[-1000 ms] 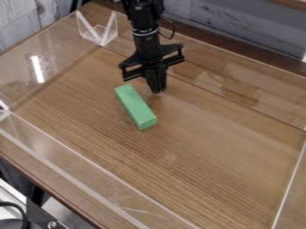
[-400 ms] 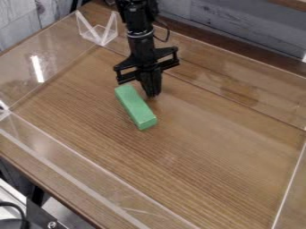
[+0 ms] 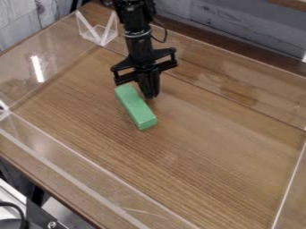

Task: Put the green block in the brown bowl

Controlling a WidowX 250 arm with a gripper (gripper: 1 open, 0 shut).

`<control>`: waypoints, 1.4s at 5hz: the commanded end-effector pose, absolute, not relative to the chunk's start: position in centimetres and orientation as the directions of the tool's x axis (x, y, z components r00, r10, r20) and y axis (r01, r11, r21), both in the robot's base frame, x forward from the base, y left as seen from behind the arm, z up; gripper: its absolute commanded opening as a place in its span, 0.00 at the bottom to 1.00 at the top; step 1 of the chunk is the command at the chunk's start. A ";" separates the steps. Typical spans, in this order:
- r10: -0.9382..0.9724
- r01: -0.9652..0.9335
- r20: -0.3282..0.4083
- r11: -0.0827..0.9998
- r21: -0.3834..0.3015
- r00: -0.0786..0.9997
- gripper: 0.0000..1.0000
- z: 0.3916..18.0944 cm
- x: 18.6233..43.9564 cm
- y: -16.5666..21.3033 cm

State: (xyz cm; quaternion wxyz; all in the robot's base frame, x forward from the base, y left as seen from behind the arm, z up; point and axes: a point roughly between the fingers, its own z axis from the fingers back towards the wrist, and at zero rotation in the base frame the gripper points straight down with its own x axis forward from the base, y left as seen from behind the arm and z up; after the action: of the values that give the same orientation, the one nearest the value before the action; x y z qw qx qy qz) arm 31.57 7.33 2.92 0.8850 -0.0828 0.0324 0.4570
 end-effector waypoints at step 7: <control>0.782 -0.783 -0.113 0.581 -0.222 0.613 0.00 7.1 31.5 8.0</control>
State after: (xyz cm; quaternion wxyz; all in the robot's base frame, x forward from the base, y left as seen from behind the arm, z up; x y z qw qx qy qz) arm 31.00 7.30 4.35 0.8901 -0.1202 0.0466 0.4372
